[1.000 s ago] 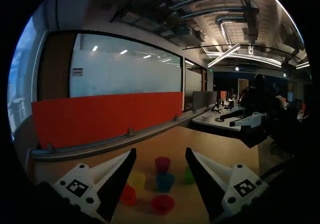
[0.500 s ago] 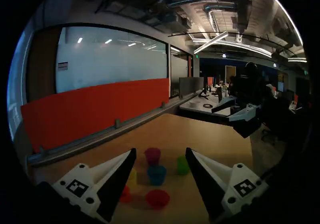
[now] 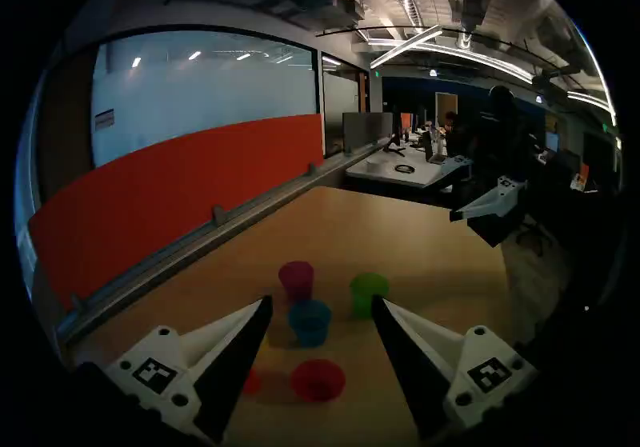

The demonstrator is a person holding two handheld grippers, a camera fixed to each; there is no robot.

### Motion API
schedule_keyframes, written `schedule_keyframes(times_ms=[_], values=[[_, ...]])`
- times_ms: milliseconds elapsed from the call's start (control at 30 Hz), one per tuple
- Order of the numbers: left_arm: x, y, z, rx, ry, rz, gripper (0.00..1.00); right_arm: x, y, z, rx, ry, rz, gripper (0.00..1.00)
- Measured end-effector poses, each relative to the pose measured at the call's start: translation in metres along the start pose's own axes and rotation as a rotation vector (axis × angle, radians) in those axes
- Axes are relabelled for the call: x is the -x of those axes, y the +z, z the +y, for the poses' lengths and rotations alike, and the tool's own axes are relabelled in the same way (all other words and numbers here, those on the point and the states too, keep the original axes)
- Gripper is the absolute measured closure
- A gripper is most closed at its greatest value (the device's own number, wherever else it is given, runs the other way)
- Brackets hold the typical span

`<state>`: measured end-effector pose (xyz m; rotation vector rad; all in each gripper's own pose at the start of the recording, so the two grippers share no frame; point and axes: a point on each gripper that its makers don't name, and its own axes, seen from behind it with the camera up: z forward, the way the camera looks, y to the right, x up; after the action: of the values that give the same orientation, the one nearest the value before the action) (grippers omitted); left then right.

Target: Pour water

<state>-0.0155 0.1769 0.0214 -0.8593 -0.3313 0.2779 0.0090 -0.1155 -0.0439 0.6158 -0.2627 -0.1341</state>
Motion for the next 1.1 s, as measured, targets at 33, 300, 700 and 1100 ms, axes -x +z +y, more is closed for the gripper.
schedule_keyframes(times_ms=[33, 300, 700, 1100], values=[[0.002, 0.003, -0.001, -0.001, 0.004, -0.007, 0.09, 0.002, 0.001, 0.000, 0.000, -0.002, -0.002, 0.01], [0.023, 0.023, -0.003, 0.013, 0.015, -0.063, 0.09, 0.018, 0.011, -0.002, -0.003, -0.002, -0.018, 0.01], [0.062, 0.051, -0.011, 0.035, 0.039, -0.169, 0.09, 0.050, 0.029, 0.006, 0.016, 0.012, -0.054, 0.00], [0.089, 0.084, -0.014, 0.073, 0.042, -0.259, 0.09, 0.071, 0.044, 0.008, 0.020, 0.014, -0.074, 0.00]])
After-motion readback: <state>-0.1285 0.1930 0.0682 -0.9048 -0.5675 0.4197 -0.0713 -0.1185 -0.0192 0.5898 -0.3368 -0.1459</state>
